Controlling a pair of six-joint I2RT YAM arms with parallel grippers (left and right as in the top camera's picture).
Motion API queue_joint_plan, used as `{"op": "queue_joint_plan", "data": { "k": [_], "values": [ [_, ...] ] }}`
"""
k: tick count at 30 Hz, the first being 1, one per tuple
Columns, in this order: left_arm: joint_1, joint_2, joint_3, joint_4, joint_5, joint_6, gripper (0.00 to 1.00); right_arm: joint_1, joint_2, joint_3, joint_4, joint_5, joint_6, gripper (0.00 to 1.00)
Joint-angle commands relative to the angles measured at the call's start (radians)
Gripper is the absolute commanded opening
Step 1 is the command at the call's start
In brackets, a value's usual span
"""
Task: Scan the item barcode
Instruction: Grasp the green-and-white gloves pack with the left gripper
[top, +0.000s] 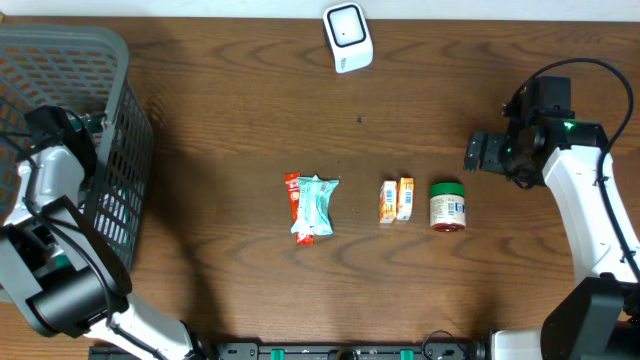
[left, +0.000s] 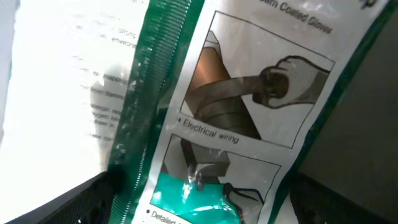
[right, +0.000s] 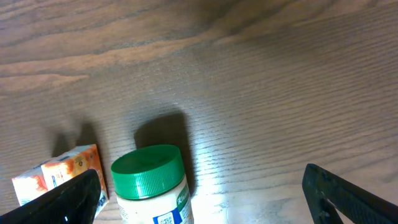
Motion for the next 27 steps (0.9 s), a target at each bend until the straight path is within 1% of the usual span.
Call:
{"op": "queue_joint_plan", "data": {
  "k": [1,4,6,9,15,18,24,27],
  "values": [
    [0.002,0.006,-0.029,-0.001,-0.127,-0.029,0.91,-0.002,-0.017,0.014,-0.001,0.006,-0.004,0.99],
    [0.004,0.006,-0.029,-0.001,-0.219,-0.09,0.91,-0.002,-0.017,0.014,-0.001,0.006,-0.004,0.99],
    [0.005,0.006,-0.029,0.005,-0.195,-0.092,0.91,-0.002,-0.017,0.014,-0.001,0.006,-0.004,0.99],
    [0.005,0.006,-0.029,0.023,-0.089,-0.087,0.91,-0.002,-0.017,0.014,-0.001,0.006,-0.004,0.99],
    [0.005,0.006,-0.029,0.016,-0.087,-0.087,0.91,-0.002,-0.017,0.014,-0.001,0.006,-0.004,0.99],
    [0.004,-0.009,-0.024,0.004,-0.055,-0.07,0.91,-0.002,-0.017,0.014,-0.001,0.006,-0.004,0.99],
    [0.004,-0.154,-0.016,0.01,-0.05,-0.085,0.91,-0.002,-0.017,0.014,-0.001,0.006,-0.004,0.99],
    [0.004,-0.181,-0.016,0.01,-0.05,-0.085,0.91,-0.002,-0.017,0.014,-0.001,0.006,-0.004,0.99]
  ]
}}
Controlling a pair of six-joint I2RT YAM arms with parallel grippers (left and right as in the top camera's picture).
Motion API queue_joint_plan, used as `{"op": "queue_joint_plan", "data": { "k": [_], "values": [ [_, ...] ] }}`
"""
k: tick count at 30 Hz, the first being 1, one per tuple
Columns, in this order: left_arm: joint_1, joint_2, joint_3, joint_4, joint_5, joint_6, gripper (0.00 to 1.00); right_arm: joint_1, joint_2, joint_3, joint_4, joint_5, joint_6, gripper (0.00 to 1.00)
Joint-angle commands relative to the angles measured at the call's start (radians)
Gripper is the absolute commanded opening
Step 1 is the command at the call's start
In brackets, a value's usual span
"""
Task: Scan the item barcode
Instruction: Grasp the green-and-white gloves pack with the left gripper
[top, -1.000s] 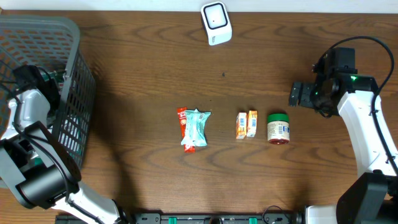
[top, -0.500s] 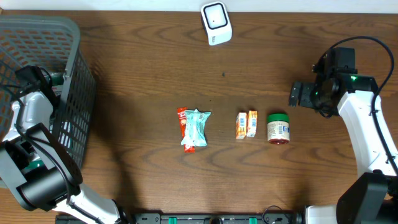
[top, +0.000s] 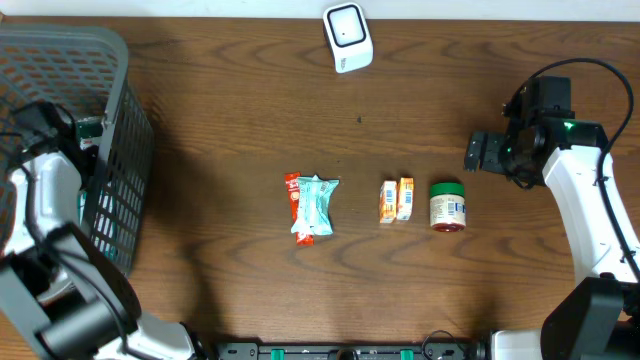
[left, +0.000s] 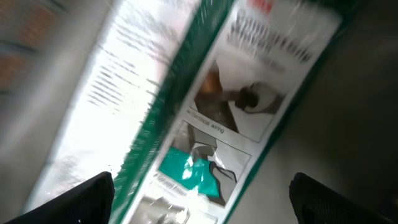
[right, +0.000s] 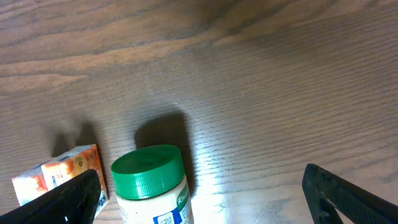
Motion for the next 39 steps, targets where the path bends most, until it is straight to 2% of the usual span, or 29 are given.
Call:
{"op": "queue_joint_plan", "data": {
  "k": [1,10,15,21,23,24,27,29,32,33,34,35,36,37,39],
  "values": [
    [0.002,-0.046,-0.002,0.003,0.01,-0.013,0.91,-0.002,-0.017,0.014,-0.001,0.006,-0.004,0.99],
    [0.002,0.077,-0.016,0.002,0.014,0.03,1.0,-0.002,-0.017,0.014,-0.001,0.006,-0.004,0.99],
    [0.003,0.164,-0.016,0.005,0.009,0.06,0.99,-0.002,-0.017,0.014,-0.001,0.006,-0.004,0.99],
    [0.004,0.233,-0.016,-0.002,-0.143,0.045,0.99,-0.002,-0.017,0.014,-0.001,0.006,-0.004,0.99],
    [0.004,0.234,-0.016,-0.001,-0.175,0.032,0.83,-0.002,-0.017,0.014,-0.001,0.006,-0.004,0.99],
    [0.005,0.232,-0.016,0.001,-0.176,0.032,0.68,-0.002,-0.017,0.014,-0.001,0.006,-0.003,0.99],
    [0.005,0.232,-0.016,0.007,-0.175,0.033,0.53,-0.002,-0.017,0.014,-0.001,0.006,-0.004,0.99],
    [0.005,0.232,-0.016,0.007,-0.175,0.032,0.36,-0.002,-0.017,0.014,-0.001,0.006,-0.004,0.99],
    [0.005,0.232,-0.016,0.011,-0.175,0.032,0.21,-0.002,-0.017,0.014,-0.001,0.006,-0.004,0.99],
    [0.005,0.232,-0.016,0.015,-0.175,0.032,0.21,-0.002,-0.017,0.014,-0.001,0.006,-0.004,0.99],
    [0.005,0.232,-0.016,0.017,-0.175,0.033,0.31,-0.002,-0.017,0.014,-0.001,0.006,-0.004,0.99],
    [0.005,0.232,-0.015,0.019,-0.175,0.033,0.57,-0.002,-0.017,0.014,-0.001,0.006,-0.004,0.99],
    [0.005,0.232,-0.015,0.023,-0.175,0.033,0.71,-0.002,-0.017,0.014,-0.001,0.006,-0.004,0.99],
    [0.005,0.232,-0.014,0.026,-0.176,0.033,0.8,-0.002,-0.017,0.014,-0.001,0.006,-0.004,0.99],
    [0.005,0.232,-0.013,0.029,-0.192,0.034,0.86,-0.002,-0.017,0.014,-0.001,0.006,-0.004,0.99]
  ]
}}
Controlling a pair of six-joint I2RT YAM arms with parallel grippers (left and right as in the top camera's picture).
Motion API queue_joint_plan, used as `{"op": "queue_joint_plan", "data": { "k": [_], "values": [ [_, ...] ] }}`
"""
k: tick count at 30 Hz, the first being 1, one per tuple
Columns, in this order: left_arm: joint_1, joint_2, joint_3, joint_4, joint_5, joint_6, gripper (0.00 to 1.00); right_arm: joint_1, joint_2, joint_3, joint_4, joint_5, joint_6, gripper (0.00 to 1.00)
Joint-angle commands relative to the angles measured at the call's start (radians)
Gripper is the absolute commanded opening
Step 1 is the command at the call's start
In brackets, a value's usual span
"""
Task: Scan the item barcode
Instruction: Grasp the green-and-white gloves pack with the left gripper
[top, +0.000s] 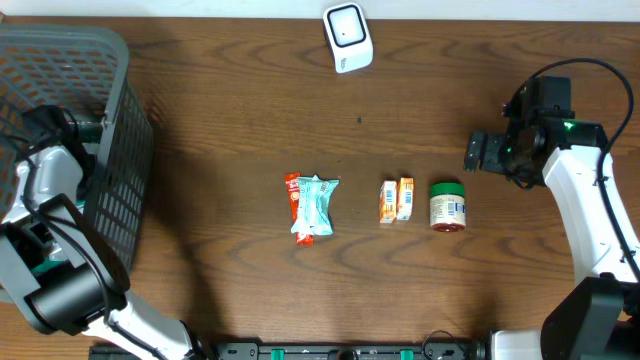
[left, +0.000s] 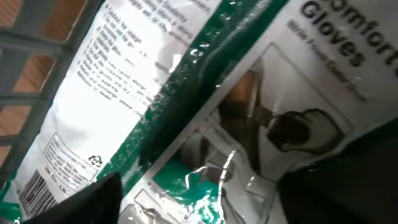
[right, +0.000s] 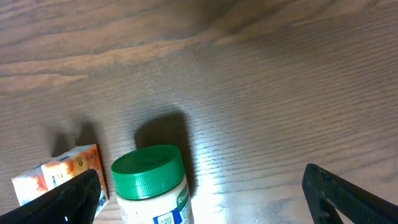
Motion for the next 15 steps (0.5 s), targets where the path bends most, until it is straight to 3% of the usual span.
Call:
{"op": "queue_joint_plan", "data": {
  "k": [1,15],
  "values": [
    [-0.004,0.072,-0.04,-0.007,-0.01,0.004,0.86,-0.002,-0.017,0.014,0.0,0.006,-0.004,0.99],
    [0.07,0.072,-0.04,0.066,-0.035,0.003,0.87,-0.002,-0.017,0.014,0.0,0.006,-0.004,0.99]
  ]
}}
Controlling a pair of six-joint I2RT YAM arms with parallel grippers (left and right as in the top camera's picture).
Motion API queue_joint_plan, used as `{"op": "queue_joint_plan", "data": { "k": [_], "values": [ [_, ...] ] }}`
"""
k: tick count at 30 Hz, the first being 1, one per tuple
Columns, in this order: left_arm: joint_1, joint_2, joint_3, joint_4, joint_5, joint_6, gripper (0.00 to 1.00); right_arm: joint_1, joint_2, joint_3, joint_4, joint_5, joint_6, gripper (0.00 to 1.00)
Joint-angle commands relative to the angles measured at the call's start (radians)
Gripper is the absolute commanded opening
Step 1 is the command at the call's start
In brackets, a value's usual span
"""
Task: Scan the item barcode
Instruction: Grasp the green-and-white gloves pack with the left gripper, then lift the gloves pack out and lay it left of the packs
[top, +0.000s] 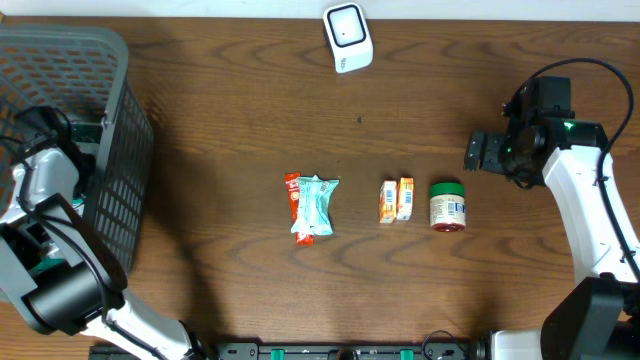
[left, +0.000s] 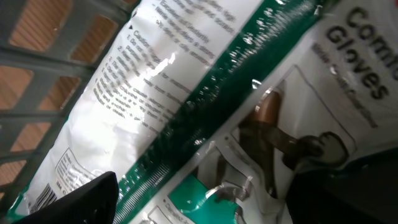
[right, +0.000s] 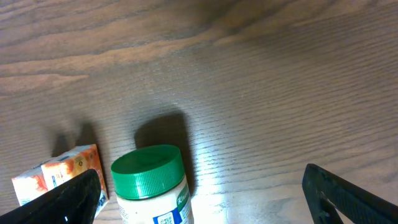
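Note:
A gloves package (left: 205, 106), white with a green stripe, lies inside the grey basket (top: 110, 60). My left gripper (left: 202, 202) hovers just over it, open, one dark finger on each side of the lower frame. In the overhead view the left gripper (top: 85, 128) is at the basket's right wall. The white scanner (top: 347, 38) stands at the table's far edge. My right gripper (right: 205, 196) is open above the table, with a green-lidded jar (right: 149, 180) below it toward its left finger. From overhead the right gripper (top: 485, 152) is up and right of the jar (top: 447, 205).
Two small orange boxes (top: 397, 199) lie left of the jar. A red and a teal snack packet (top: 312, 207) lie at the table's middle. The basket's mesh wall (left: 37, 56) shows behind the package.
The left wrist view has shifted a little: more of the basket mesh shows at the upper left and the package sits slightly farther away. The right arm has not moved.
At first my left gripper was open and very close over the gloves package in the basket. Then the view was blurred and the package looked farther off. Later the package's barcode corner and the mesh came into view, and now more mesh shows. The right gripper stayed still.

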Motion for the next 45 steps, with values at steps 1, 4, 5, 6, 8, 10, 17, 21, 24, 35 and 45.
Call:
{"op": "queue_joint_plan", "data": {
  "k": [1,4,5,6,8,10,17,21,24,35,45],
  "values": [
    [0.046,0.065,-0.039,0.007,-0.016,0.002,0.86,-0.002,-0.017,0.014,-0.001,0.006,-0.004,0.99],
    [0.061,0.066,-0.039,0.018,-0.015,-0.005,0.85,-0.002,-0.017,0.014,-0.001,0.006,-0.004,0.99],
    [0.062,0.066,-0.039,0.02,-0.016,-0.005,0.84,-0.002,-0.017,0.014,-0.001,0.006,-0.004,0.99],
    [0.063,0.066,-0.039,0.024,-0.015,-0.005,0.81,-0.002,-0.017,0.014,-0.001,0.006,-0.004,0.99],
    [0.063,0.066,-0.039,0.027,-0.015,-0.005,0.76,-0.002,-0.017,0.014,-0.001,0.006,-0.004,0.99],
    [0.063,0.066,-0.039,0.029,-0.007,-0.006,0.68,-0.002,-0.017,0.014,-0.001,0.006,-0.004,0.99],
    [0.063,0.065,-0.039,0.044,0.103,-0.005,0.14,-0.002,-0.017,0.014,-0.001,0.006,-0.004,0.99],
    [0.047,0.032,-0.009,0.014,0.124,-0.005,0.07,-0.002,-0.017,0.014,-0.001,0.006,-0.004,0.99],
    [0.035,-0.051,0.011,-0.003,0.124,-0.043,0.07,-0.002,-0.017,0.014,-0.001,0.006,-0.004,0.99],
    [0.019,-0.663,0.014,0.045,0.124,-0.132,0.07,-0.002,-0.017,0.014,-0.001,0.006,-0.004,0.99],
    [-0.107,-1.141,0.015,0.099,0.273,-0.235,0.07,-0.002,-0.017,0.014,-0.001,0.006,-0.004,0.99]
  ]
}}
